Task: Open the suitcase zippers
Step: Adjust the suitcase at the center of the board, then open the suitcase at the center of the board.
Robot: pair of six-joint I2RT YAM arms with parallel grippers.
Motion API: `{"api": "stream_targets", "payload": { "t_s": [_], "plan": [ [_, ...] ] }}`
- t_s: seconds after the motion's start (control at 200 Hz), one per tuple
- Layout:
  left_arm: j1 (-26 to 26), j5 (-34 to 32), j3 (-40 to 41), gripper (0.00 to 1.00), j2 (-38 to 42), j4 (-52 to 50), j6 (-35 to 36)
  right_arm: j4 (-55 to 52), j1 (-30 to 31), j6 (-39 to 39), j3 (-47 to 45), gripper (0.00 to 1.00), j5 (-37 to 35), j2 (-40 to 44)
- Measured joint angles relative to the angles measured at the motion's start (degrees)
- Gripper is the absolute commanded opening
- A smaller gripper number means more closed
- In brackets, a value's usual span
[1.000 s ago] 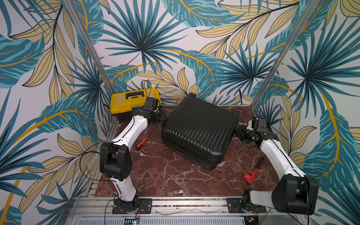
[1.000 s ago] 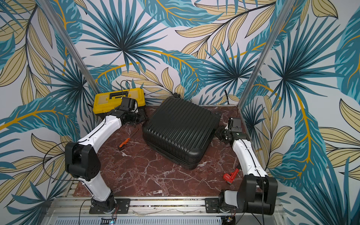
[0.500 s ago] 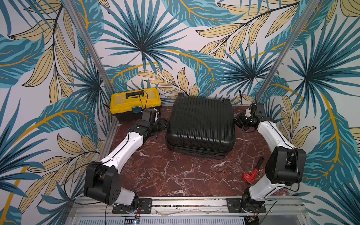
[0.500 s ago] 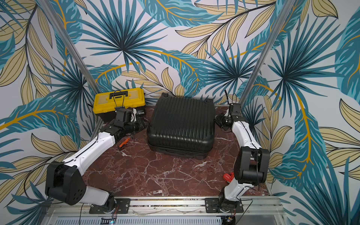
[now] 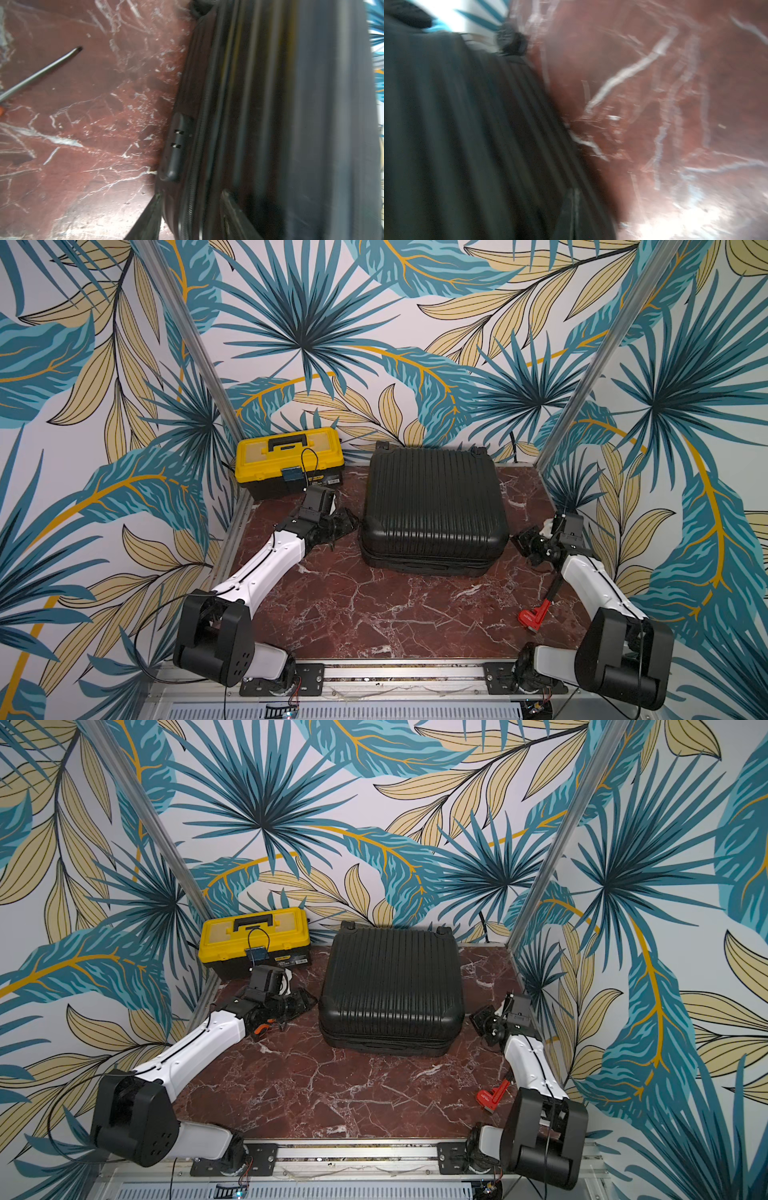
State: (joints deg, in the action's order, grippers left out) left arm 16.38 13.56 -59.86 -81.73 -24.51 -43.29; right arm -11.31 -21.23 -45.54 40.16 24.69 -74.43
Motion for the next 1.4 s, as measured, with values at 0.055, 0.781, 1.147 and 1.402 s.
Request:
{"api": "stream_targets", "payload": {
  "t_s": [0.055, 0.781, 1.147, 1.402],
  "plan": [
    [-0.11, 0.07, 0.0, 0.46, -0.83, -0.2, 0.0, 4.48, -2.67, -2.49, -3.74, 0.0, 3.43, -0.96],
    [1.68, 2.91, 1.03, 0.46, -2.8, 1.77, -2.29, 46.84, -4.15, -26.34, -22.25, 0.0, 26.03, 3.17],
    [1.68, 3.02, 1.03, 0.46, -3.19, 2.19, -2.84, 53.24, -4.07, -29.03, -24.65, 0.0, 26.86, -0.81],
    [1.73, 3.56, 1.03, 0.46, -3.26, 2.29, -3.19, 55.19, -3.67, -29.4, -25.83, 0.0, 27.65, -3.19]
  ]
}}
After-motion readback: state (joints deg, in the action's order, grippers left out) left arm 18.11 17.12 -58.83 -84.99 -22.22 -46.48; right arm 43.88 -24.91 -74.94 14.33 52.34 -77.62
